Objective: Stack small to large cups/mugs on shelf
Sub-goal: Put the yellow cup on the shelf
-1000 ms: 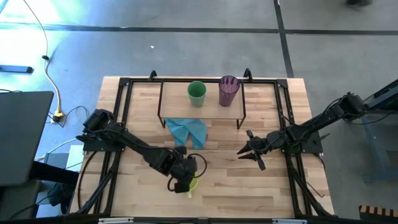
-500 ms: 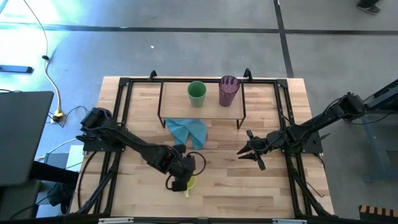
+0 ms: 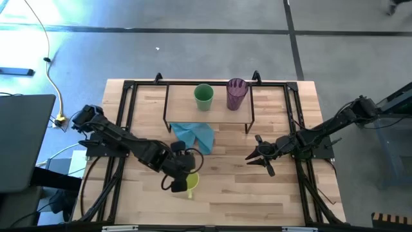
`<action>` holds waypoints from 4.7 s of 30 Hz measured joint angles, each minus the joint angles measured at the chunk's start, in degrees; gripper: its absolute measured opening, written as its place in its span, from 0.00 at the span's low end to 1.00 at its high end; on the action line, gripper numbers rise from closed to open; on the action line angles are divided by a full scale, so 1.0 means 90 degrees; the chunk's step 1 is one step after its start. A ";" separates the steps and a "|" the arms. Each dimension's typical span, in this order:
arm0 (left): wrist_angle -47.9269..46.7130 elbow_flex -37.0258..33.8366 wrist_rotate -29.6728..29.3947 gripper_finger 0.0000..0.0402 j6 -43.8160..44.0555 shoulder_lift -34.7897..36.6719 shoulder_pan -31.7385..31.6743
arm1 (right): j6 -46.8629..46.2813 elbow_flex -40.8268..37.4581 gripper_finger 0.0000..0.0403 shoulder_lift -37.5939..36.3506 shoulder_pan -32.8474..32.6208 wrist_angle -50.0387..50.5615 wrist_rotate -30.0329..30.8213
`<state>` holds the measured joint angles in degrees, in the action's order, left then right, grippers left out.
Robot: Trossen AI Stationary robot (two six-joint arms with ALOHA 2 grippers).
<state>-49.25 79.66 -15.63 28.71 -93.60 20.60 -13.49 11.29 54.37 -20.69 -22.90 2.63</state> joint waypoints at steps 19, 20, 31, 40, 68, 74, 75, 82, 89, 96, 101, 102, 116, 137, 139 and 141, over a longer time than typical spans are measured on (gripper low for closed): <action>-0.0423 0.0007 0.0068 0.00 -0.0486 0.0702 -0.0649 | -0.0001 0.0000 0.21 0.0000 0.0000 0.0018 0.0066; -0.0430 0.0007 0.0140 0.00 -0.0526 0.0702 -0.0726 | -0.0001 0.0000 0.21 0.0000 0.0002 0.0023 0.0066; -0.0562 0.0005 0.0601 0.00 -0.1085 0.1028 -0.1422 | -0.0001 0.0000 0.21 0.0000 0.0001 0.0168 0.0068; -0.0759 0.0005 0.0690 0.00 -0.1471 0.1513 -0.1826 | -0.0001 0.0000 0.21 0.0000 0.0000 0.0211 0.0068; -0.1037 0.0000 0.2085 0.00 -0.3711 0.2094 -0.4233 | -0.0186 0.0000 0.21 0.0000 0.0000 0.0235 0.0073; -0.1037 0.0000 0.2302 0.00 -0.4459 0.2094 -0.4734 | -0.0469 0.0000 0.21 0.0000 0.0001 0.0233 0.0083; -0.1035 0.0000 0.2357 0.00 -0.4556 0.2094 -0.4844 | -0.0511 0.0000 0.21 0.0000 0.0000 0.0233 0.0122; -0.1028 0.0000 0.2900 0.00 -0.5153 0.2091 -0.5624 | -0.0642 0.0000 0.21 0.0000 0.0002 0.0226 0.0358; -0.0905 0.0000 0.3235 0.00 -0.5650 0.2091 -0.6167 | -0.0635 0.0000 0.21 0.0000 0.0002 0.0185 0.0372; -0.0652 0.0000 0.3296 0.00 -0.6127 0.2082 -0.6465 | -0.0625 0.0000 0.21 0.0000 0.0002 0.0185 0.0372; -0.0586 0.0000 0.3293 0.00 -0.6331 0.2081 -0.6737 | -0.0620 0.0000 0.21 0.0000 0.0002 0.0185 0.0378; -0.0586 0.0003 0.3296 0.00 -0.6371 0.2081 -0.6798 | -0.0620 0.0000 0.21 0.0000 0.0002 0.0185 0.0392; -0.1595 0.1624 0.3455 0.00 -0.6664 0.0728 -0.6959 | -0.0662 0.0000 0.21 0.0000 0.0002 0.0196 0.0482; -0.2161 0.2023 0.3908 0.00 -0.7065 0.0269 -0.7664 | -0.0672 0.0000 0.21 0.0000 0.0002 0.0353 0.0480; -0.2157 0.2023 0.3992 0.00 -0.7144 0.0211 -0.7665 | -0.0668 0.0000 0.21 0.0000 0.0002 0.0268 0.0480; -0.2164 0.2023 0.3990 0.00 -0.7162 0.0125 -0.7669 | -0.0654 0.0000 0.21 0.0000 0.0002 0.0196 0.0478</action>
<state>-68.73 97.86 20.27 -35.76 -92.48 -48.42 -19.38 11.29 54.37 -20.67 -21.13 6.94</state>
